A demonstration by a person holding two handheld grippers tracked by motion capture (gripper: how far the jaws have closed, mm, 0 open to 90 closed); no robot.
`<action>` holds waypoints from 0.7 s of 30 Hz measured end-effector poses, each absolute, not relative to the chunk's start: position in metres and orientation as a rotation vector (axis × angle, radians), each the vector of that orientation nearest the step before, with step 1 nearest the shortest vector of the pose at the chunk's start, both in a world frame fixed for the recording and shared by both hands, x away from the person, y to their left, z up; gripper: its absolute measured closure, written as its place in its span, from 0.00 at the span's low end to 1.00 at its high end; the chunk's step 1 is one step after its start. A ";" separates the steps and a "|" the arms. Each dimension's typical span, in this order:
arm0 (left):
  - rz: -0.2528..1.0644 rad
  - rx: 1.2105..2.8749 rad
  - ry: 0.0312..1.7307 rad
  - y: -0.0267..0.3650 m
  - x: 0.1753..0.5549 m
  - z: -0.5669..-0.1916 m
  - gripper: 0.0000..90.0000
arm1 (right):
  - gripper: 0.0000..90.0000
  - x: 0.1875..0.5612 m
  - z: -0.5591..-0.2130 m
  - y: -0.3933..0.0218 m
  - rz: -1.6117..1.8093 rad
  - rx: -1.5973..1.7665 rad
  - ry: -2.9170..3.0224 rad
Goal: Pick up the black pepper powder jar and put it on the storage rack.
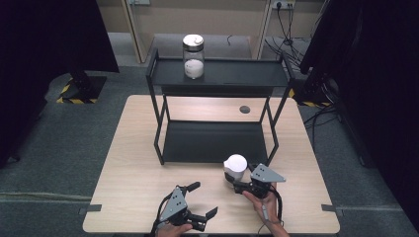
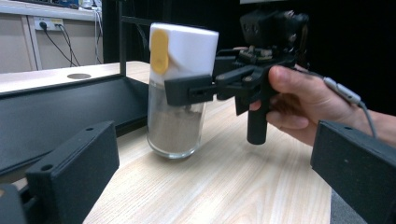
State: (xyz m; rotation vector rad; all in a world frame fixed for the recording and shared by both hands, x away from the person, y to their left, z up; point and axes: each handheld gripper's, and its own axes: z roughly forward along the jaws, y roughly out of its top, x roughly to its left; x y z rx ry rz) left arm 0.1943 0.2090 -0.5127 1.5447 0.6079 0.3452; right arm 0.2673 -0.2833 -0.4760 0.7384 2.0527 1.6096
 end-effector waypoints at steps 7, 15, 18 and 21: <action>0.344 1.545 0.612 0.209 0.194 -0.513 0.00 | 0.34 0.264 -0.461 -0.288 1.639 0.735 2.035; 0.346 1.546 0.615 0.209 0.194 -0.513 0.00 | 0.34 0.262 -0.437 -0.292 1.655 0.721 2.021; 0.346 1.546 0.616 0.209 0.194 -0.513 0.00 | 0.34 0.261 -0.427 -0.293 1.657 0.704 2.013; 0.346 1.547 0.615 0.209 0.194 -0.513 0.00 | 0.34 0.259 -0.419 -0.293 1.665 0.698 2.006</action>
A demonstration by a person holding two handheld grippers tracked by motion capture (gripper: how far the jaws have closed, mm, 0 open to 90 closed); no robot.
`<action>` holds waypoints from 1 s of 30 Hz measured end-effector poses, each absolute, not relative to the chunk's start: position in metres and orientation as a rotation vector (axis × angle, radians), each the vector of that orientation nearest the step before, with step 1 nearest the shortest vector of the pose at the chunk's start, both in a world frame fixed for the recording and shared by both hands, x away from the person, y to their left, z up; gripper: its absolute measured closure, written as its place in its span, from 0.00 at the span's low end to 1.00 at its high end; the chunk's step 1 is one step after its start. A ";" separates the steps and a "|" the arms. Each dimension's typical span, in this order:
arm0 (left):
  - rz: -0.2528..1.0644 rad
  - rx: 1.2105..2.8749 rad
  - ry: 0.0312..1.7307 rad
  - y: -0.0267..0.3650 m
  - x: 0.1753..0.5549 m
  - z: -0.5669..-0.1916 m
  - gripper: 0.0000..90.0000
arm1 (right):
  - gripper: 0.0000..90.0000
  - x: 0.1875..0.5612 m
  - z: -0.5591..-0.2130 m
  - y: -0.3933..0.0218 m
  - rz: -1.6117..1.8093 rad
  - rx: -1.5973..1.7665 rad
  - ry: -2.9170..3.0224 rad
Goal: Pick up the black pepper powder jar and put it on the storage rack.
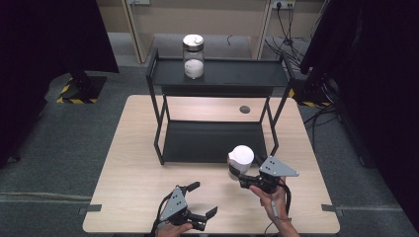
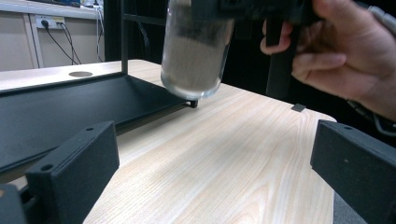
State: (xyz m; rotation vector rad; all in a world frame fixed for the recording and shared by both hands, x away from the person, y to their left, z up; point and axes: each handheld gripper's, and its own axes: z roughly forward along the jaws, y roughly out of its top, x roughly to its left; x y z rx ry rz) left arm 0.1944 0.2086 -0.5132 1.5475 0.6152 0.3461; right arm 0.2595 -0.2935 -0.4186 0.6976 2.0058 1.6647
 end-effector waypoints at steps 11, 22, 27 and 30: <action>0.346 1.548 0.618 0.208 0.195 -0.514 0.00 | 0.34 0.261 -0.388 -0.295 1.688 0.663 2.011; 0.347 1.550 0.620 0.208 0.195 -0.514 0.00 | 0.34 0.275 -0.339 -0.289 1.709 0.597 2.045; 0.344 1.551 0.620 0.208 0.195 -0.514 0.00 | 0.34 0.281 -0.322 -0.285 1.709 0.592 2.055; 0.345 1.550 0.620 0.208 0.195 -0.514 0.00 | 0.34 0.285 -0.311 -0.282 1.716 0.592 2.060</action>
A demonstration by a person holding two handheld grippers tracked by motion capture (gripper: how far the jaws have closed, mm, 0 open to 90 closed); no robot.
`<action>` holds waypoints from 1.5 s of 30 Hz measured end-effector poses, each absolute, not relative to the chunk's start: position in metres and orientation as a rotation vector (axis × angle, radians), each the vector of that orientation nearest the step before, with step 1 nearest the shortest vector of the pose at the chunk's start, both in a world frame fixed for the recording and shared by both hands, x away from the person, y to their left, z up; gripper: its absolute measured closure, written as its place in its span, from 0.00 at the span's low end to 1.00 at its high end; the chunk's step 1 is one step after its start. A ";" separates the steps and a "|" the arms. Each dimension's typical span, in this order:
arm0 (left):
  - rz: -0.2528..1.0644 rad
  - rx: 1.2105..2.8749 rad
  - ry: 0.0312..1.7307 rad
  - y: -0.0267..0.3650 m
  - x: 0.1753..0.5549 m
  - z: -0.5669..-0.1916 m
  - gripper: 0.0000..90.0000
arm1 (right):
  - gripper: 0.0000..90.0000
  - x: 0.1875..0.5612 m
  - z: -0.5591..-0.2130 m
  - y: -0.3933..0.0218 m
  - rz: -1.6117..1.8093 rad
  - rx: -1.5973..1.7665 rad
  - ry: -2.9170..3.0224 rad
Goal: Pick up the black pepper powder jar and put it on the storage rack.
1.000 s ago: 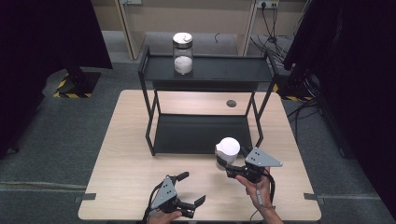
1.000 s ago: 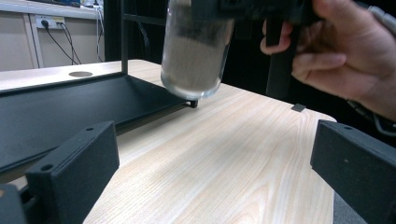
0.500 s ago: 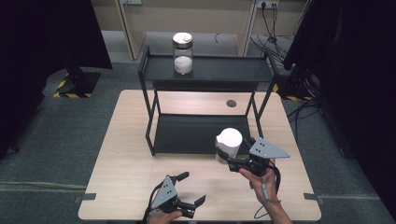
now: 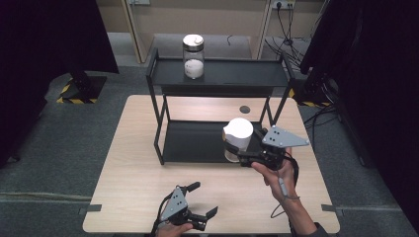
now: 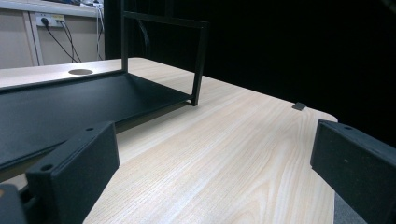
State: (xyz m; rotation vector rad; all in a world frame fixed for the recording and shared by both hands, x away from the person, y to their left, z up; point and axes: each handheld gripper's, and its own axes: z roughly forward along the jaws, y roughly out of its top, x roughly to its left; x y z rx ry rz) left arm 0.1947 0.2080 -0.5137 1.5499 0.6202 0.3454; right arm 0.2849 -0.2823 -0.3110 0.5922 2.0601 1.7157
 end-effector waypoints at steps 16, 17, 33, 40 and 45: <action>0.342 1.552 0.615 0.208 0.195 -0.514 0.00 | 0.34 0.308 -0.250 -0.259 1.749 0.573 2.052; 0.342 1.552 0.615 0.208 0.195 -0.514 0.00 | 0.34 0.310 -0.247 -0.258 1.747 0.578 2.052; 0.345 1.554 0.613 0.208 0.194 -0.513 0.00 | 0.34 0.334 -0.197 -0.235 1.681 0.644 2.016; 0.347 1.552 0.609 0.207 0.194 -0.513 0.00 | 0.34 0.347 -0.183 -0.228 1.669 0.691 1.985; 0.343 1.554 0.611 0.208 0.194 -0.513 0.00 | 0.34 0.358 -0.176 -0.223 1.644 0.732 1.969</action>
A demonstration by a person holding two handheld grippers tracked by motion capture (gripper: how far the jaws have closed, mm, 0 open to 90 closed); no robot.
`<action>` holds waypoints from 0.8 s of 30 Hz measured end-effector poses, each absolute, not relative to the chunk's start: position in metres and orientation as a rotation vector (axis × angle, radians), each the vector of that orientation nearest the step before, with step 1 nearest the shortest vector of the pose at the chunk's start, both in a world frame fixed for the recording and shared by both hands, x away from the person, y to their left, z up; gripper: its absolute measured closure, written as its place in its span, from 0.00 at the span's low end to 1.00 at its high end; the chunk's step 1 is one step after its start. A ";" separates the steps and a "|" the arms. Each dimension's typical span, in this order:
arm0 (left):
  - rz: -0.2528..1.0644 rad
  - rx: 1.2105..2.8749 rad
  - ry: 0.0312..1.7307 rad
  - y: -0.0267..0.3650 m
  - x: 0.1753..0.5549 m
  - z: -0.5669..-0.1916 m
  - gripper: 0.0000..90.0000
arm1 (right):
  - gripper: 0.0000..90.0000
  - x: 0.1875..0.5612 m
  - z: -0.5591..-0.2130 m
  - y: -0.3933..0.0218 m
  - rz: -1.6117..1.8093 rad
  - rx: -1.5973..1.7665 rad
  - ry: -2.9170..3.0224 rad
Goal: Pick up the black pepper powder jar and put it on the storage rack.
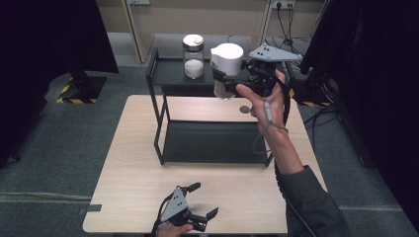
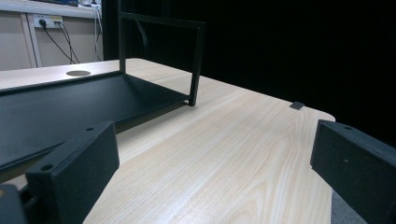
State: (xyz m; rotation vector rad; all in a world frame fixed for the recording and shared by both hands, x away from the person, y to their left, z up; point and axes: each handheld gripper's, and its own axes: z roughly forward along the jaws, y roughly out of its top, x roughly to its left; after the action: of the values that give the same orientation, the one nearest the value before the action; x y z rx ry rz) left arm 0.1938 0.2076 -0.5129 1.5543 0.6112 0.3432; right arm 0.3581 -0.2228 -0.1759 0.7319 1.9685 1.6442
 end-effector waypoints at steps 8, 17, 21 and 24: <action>0.341 1.552 0.613 0.208 0.194 -0.513 0.00 | 0.34 0.375 -0.168 -0.213 1.605 0.790 1.936; 0.335 1.548 0.615 0.208 0.194 -0.513 0.00 | 0.34 0.392 -0.166 -0.200 1.558 0.847 1.909; 0.335 1.548 0.614 0.208 0.194 -0.513 0.00 | 0.34 0.398 -0.169 -0.196 1.544 0.863 1.888; 0.334 1.545 0.613 0.209 0.194 -0.513 0.00 | 0.34 0.403 -0.170 -0.193 1.528 0.874 1.876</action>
State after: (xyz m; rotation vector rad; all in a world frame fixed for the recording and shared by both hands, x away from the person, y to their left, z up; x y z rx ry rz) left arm 0.1940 0.2087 -0.5134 1.5447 0.6134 0.3339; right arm 0.4033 -0.1927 -0.1698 0.8737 1.8756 1.5284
